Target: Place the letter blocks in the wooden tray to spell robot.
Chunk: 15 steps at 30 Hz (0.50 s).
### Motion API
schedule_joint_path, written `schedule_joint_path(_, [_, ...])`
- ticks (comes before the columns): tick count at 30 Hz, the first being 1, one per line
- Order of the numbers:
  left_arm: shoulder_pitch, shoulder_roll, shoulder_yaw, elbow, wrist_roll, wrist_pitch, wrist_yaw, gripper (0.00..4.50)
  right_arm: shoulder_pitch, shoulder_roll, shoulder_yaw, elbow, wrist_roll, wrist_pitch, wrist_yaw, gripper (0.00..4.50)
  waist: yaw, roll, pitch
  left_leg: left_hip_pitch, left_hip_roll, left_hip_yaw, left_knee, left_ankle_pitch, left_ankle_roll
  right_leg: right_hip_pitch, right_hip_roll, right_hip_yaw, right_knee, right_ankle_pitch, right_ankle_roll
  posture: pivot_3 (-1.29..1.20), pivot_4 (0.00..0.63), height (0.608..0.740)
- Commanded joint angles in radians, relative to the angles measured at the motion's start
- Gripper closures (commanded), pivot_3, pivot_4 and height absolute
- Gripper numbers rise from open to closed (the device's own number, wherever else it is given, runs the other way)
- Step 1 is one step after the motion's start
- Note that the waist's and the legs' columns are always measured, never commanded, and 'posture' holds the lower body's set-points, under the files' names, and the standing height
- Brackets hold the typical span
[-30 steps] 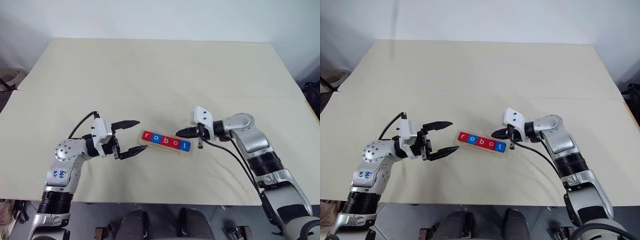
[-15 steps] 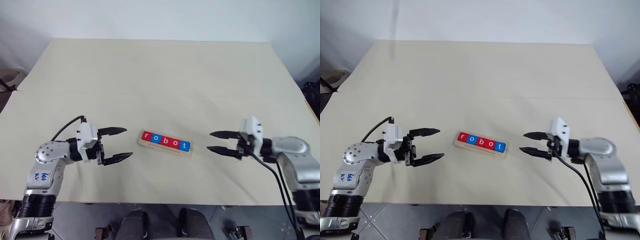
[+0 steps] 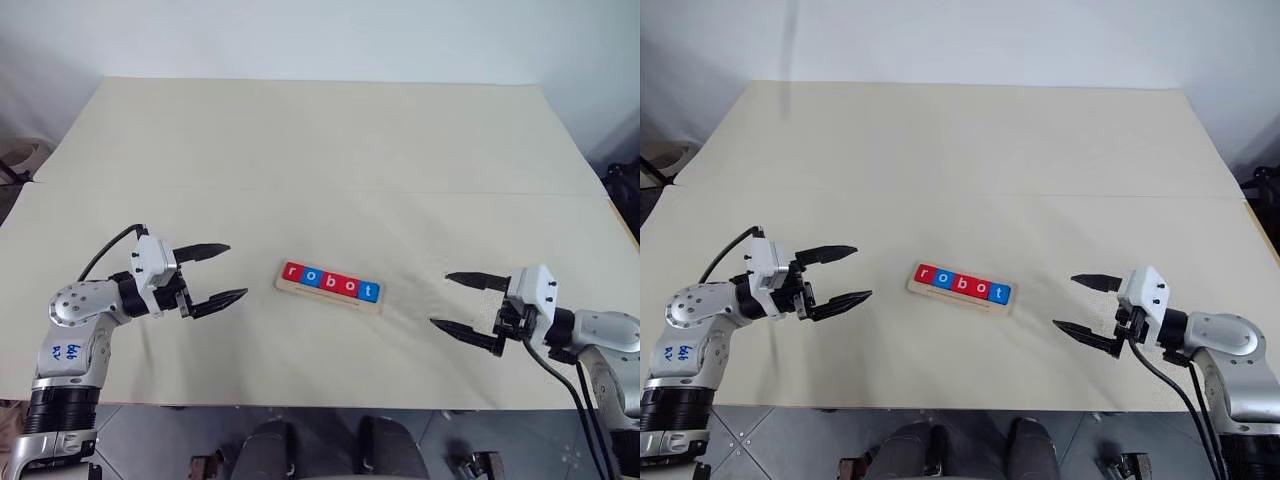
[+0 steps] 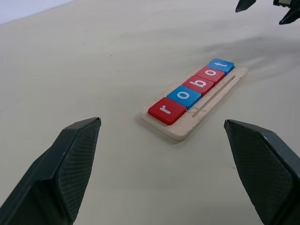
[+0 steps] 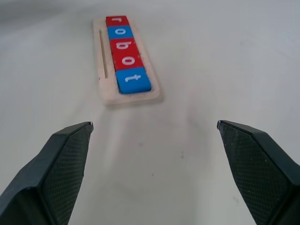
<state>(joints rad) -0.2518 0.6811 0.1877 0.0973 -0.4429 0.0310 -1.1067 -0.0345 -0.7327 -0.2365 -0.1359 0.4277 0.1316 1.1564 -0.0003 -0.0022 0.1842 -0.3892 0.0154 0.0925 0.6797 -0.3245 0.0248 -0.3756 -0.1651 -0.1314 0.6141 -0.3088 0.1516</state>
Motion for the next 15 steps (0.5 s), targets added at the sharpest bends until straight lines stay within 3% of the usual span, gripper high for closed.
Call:
schedule_joint_path(1, [-0.011, 0.003, 0.012, -0.015, -0.002, -0.004, 0.011, 0.0, -0.005, 0.006, -0.019, -0.04, 0.041, 0.013, -0.024, 0.05, 0.002, 0.0, 0.0, 0.0, 0.0, 0.0, 0.0, 0.0, 0.0, 0.0, 0.0, 0.0, 0.0, 0.0, 0.0, 0.0, 0.15, 0.74])
schedule_joint_path(15, [-0.066, -0.026, 0.006, 0.013, -0.001, -0.015, 0.036, 0.0, -0.038, 0.062, -0.008, -0.082, 0.083, -0.014, -0.079, 0.05, 0.001, 0.0, 0.0, 0.0, 0.0, 0.0, 0.0, 0.0, 0.0, 0.0, 0.0, 0.0, 0.0, 0.0, 0.0, 0.0, 0.15, 0.74])
